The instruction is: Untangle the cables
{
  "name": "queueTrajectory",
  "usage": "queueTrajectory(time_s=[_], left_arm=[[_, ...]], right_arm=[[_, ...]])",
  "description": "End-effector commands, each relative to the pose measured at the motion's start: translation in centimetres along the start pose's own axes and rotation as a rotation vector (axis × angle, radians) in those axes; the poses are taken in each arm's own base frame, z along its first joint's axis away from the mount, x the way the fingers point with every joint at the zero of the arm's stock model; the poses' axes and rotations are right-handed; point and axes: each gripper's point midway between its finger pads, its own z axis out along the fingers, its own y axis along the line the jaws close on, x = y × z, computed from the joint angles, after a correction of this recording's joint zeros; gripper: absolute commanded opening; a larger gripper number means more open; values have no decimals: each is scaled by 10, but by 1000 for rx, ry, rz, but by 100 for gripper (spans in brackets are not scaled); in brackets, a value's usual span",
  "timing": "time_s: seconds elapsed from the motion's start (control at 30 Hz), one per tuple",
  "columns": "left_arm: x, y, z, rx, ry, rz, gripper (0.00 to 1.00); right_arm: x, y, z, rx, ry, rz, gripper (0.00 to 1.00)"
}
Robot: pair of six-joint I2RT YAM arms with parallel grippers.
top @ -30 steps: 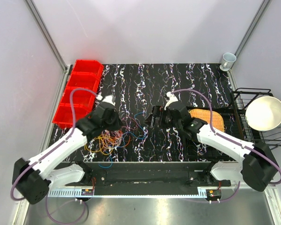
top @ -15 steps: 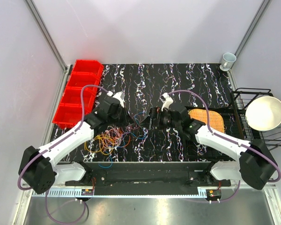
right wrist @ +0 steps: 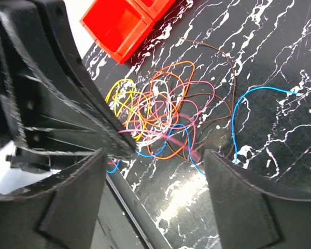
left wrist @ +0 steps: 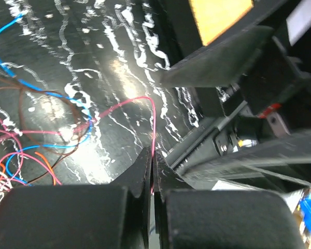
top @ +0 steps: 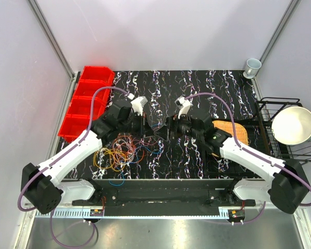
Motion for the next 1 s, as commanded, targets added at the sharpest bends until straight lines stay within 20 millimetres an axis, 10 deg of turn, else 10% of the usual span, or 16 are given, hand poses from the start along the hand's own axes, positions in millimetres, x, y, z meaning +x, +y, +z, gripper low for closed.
queueTrajectory(time_s=[0.0,0.8,0.97], left_arm=[[-3,-26,-21,88,25,96,0],[-8,-34,-10,144,50,87,0],[-10,-36,-5,153,45,78,0]], right_arm=[[-19,18,-11,-53,-39,-118,78],[-7,16,12,-94,29,-112,44],[-10,21,9,-112,1,-94,11]])
